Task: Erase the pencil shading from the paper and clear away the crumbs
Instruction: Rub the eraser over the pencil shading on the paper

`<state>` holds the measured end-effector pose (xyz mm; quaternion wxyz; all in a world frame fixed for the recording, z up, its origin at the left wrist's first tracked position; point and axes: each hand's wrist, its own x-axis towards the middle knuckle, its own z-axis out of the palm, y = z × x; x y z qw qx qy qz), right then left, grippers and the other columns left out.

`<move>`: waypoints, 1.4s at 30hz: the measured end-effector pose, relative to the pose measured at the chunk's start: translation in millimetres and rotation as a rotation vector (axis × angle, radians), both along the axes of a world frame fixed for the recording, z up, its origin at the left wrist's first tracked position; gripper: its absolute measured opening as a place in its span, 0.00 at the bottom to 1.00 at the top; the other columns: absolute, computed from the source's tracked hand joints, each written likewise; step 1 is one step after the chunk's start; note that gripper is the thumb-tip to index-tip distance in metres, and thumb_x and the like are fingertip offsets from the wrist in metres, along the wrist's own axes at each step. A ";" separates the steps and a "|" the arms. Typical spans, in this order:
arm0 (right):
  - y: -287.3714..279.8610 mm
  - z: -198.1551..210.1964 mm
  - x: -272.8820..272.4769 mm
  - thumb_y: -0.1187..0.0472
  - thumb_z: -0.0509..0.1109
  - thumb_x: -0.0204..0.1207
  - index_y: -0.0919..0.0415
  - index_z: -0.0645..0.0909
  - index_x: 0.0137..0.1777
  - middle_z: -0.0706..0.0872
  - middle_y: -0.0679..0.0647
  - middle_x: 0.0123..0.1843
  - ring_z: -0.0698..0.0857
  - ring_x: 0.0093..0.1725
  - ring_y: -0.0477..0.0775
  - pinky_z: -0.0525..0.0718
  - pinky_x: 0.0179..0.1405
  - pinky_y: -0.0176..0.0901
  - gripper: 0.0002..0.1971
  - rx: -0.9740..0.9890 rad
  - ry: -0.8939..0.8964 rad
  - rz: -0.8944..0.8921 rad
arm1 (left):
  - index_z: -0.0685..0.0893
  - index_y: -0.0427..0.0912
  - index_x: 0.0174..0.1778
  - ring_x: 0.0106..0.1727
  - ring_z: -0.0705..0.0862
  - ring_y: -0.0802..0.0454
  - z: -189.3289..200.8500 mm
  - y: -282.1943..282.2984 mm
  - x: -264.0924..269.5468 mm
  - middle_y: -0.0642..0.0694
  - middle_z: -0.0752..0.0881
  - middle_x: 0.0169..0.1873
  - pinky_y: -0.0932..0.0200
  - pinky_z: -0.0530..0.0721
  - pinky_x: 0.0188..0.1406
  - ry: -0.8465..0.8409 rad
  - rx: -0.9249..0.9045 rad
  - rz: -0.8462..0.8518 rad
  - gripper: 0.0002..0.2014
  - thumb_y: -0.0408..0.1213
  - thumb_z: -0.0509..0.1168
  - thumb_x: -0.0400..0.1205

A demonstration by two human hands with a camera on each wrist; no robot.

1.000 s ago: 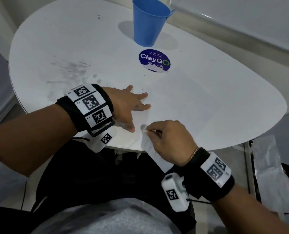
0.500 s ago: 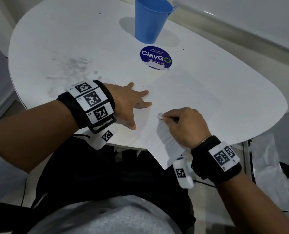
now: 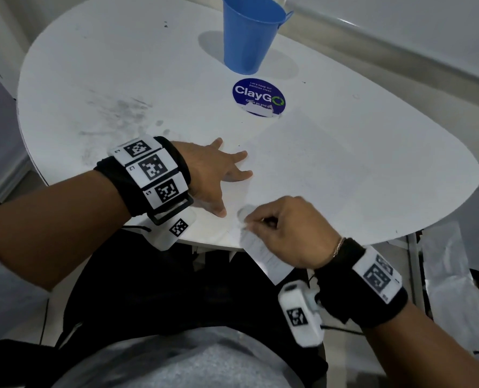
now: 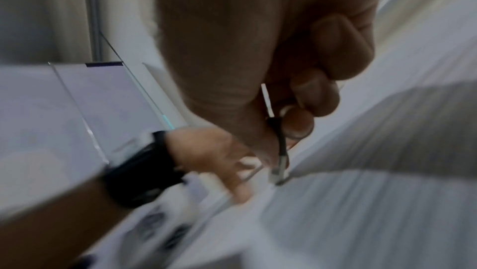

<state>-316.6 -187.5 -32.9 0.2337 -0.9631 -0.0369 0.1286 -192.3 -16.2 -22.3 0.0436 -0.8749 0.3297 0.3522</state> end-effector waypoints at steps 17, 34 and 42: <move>2.2 -0.5 -3.7 0.55 0.71 0.78 0.49 0.91 0.47 0.79 0.37 0.24 0.78 0.28 0.40 0.81 0.39 0.39 0.06 0.011 -0.001 0.050 | 0.44 0.72 0.86 0.87 0.29 0.49 0.2 -0.1 -1.2 0.69 0.33 0.85 0.32 0.51 0.86 -0.016 0.009 -0.013 0.47 0.58 0.71 0.80; -6.9 -2.8 9.5 0.56 0.71 0.79 0.49 0.92 0.49 0.84 0.33 0.28 0.82 0.30 0.37 0.81 0.39 0.36 0.07 0.047 -0.072 -0.031 | 0.45 0.71 0.87 0.87 0.28 0.49 -1.2 -0.5 0.4 0.68 0.32 0.85 0.32 0.49 0.86 0.001 -0.001 -0.002 0.48 0.58 0.72 0.79; -8.8 -3.0 13.1 0.53 0.72 0.80 0.47 0.91 0.50 0.84 0.37 0.31 0.81 0.31 0.40 0.78 0.38 0.36 0.06 0.040 -0.112 -0.071 | 0.45 0.73 0.86 0.87 0.28 0.50 -3.6 0.5 1.6 0.70 0.32 0.84 0.33 0.51 0.86 0.003 -0.010 0.006 0.48 0.58 0.72 0.79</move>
